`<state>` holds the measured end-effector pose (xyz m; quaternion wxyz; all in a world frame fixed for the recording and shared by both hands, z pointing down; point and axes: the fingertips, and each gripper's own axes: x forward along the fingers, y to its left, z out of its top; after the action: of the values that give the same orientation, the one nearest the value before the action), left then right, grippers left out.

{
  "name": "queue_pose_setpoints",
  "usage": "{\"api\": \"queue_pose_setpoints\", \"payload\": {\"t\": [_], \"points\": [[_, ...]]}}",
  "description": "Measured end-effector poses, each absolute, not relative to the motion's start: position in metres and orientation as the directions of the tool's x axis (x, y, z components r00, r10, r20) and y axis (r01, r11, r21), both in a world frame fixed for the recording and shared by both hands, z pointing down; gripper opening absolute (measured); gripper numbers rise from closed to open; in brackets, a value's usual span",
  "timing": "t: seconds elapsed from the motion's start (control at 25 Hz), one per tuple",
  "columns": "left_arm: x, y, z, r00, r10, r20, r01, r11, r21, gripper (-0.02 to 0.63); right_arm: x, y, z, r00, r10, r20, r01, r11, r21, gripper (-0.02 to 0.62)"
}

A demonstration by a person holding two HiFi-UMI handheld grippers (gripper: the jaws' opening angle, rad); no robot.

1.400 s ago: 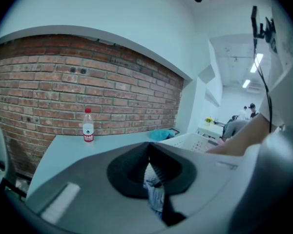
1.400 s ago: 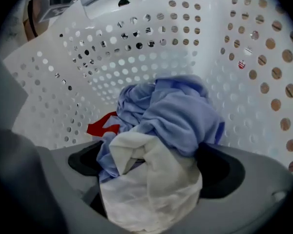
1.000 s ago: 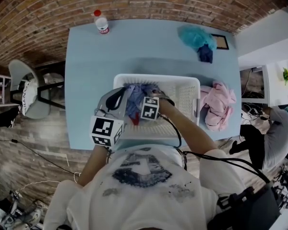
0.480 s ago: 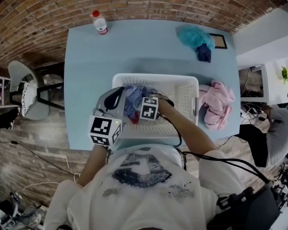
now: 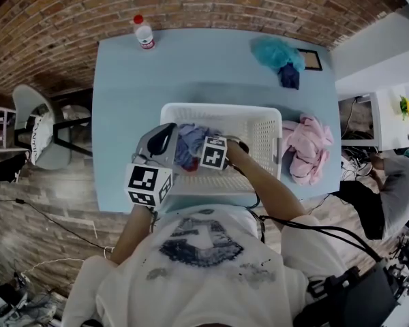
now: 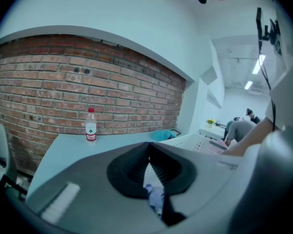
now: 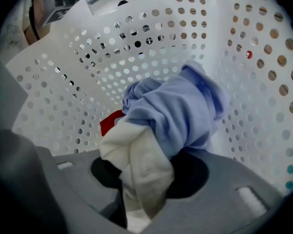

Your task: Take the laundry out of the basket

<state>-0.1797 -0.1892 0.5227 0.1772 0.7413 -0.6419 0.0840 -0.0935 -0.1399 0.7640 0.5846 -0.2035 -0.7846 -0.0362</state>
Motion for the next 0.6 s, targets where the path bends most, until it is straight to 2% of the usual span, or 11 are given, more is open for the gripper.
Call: {"api": "queue_pose_setpoints", "payload": {"t": [0.28,0.6], "points": [[-0.18,-0.185,0.517,0.157,-0.926,0.344,-0.983,-0.114,0.144,-0.009,-0.092,-0.145,0.75,-0.26,0.276,0.925,0.307,0.932,-0.191,0.187],[-0.174,-0.177,0.511,0.167,-0.928,0.332,-0.982,-0.128,0.137,-0.009,-0.095,-0.166,0.713,-0.382,0.227,0.896,0.188,0.968,-0.165,0.187]]}}
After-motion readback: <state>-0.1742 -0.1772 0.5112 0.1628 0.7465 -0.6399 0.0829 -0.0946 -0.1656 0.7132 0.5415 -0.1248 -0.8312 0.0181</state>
